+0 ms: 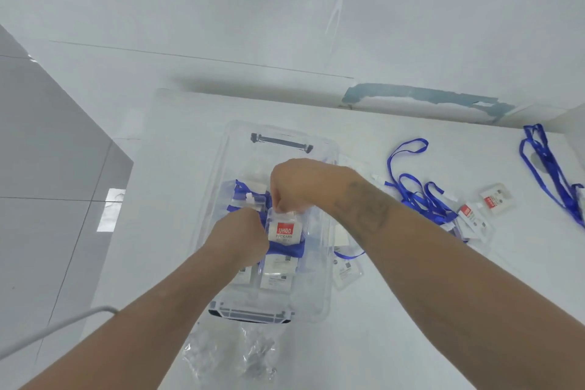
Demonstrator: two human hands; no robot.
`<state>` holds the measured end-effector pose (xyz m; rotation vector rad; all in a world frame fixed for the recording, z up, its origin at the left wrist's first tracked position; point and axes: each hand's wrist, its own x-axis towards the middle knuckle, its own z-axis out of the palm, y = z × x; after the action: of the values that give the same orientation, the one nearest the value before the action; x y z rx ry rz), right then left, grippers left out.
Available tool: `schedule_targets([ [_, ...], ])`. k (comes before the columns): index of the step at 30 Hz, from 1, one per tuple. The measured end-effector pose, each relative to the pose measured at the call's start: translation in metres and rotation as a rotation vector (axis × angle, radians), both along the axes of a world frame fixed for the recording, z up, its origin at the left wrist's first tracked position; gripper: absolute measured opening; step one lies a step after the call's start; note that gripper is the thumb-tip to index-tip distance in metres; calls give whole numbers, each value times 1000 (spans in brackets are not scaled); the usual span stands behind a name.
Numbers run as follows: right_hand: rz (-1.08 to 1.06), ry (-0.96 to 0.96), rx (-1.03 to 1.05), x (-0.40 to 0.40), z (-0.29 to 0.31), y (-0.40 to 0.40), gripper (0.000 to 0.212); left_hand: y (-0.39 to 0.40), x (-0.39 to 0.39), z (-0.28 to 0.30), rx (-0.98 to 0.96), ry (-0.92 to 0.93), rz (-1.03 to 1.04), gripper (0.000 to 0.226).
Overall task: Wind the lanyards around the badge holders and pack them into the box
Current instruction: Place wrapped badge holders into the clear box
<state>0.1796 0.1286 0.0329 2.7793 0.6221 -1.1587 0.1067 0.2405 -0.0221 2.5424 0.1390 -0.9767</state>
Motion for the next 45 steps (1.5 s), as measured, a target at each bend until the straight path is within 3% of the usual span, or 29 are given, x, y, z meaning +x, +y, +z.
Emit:
schedule_targets([
  [6, 11, 40, -90, -9, -20, 6, 19, -7, 3, -36, 93, 152, -69, 12],
  [8, 8, 62, -100, -11, -24, 6, 21, -11, 1, -44, 86, 214, -22, 10],
  [11, -38, 78, -79, -12, -27, 6, 6, -11, 1, -52, 20, 302, 131, 10],
  [13, -59, 75, -56, -13, -29, 6, 12, -11, 1, -54, 5, 304, 176, 10],
  [22, -29, 2, -17, -15, -36, 5, 27, -10, 0, -42, 71, 183, 52, 20],
  [26, 1, -57, -13, -13, -26, 5, 8, -10, 1, -32, 111, 139, -28, 20],
  [30, 2, -140, 22, -9, -8, -4, 33, -10, 1, -20, 145, 118, -107, 20],
  [33, -27, -174, 90, -7, 13, -16, 29, -7, -2, -9, 178, 102, -169, 16],
  [35, -67, -175, 156, -8, 32, -28, 10, -7, -4, 0, 192, 100, -188, 15],
  [37, -130, -210, 253, -10, 53, -43, 19, -7, -4, 9, 229, 96, -198, 17],
  [41, -278, -257, 409, -20, 85, -84, 16, -11, -4, 32, 308, 42, -214, 17],
  [45, -409, -324, 491, -32, 94, -132, 10, -21, 5, 58, 274, -228, -63, 11],
])
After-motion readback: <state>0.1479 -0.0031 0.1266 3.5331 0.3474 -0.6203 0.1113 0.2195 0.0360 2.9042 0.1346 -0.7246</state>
